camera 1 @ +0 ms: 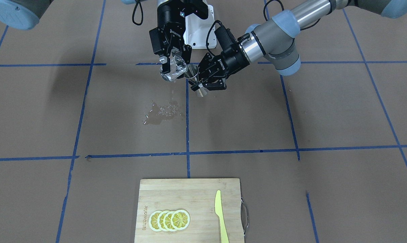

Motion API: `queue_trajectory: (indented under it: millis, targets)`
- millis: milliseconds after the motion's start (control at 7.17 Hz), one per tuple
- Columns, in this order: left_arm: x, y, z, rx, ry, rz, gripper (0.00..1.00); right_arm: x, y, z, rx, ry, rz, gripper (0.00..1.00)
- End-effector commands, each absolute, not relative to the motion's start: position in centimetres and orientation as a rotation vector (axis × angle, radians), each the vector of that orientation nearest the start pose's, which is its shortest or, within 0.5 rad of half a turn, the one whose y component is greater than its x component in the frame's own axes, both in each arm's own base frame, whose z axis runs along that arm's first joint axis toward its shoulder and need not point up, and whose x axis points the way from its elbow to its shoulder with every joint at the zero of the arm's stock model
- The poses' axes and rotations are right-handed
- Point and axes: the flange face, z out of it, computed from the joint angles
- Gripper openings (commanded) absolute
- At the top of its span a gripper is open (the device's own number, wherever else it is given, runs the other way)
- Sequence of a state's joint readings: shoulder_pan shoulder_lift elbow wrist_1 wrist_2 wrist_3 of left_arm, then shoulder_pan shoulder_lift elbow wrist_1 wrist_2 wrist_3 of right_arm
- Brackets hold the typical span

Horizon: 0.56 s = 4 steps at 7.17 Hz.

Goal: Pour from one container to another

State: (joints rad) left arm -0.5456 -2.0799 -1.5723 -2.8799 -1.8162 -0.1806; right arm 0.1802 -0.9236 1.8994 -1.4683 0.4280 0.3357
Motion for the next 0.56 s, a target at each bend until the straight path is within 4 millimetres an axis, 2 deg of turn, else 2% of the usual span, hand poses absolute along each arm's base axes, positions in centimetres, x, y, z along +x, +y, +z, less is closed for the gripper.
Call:
queue_trajectory:
  millis: [0,419]
  targets:
    - [47.22,-41.46,21.96,1.447,1.217,0.810,0.00,-51.03,-32.10,11.03,1.384,-0.012,-0.291,0.00]
    - [47.22,-41.46,21.96,1.448,1.216,0.811,0.00,-51.44,-31.55,10.73,1.389,0.175,-0.417,0.00]
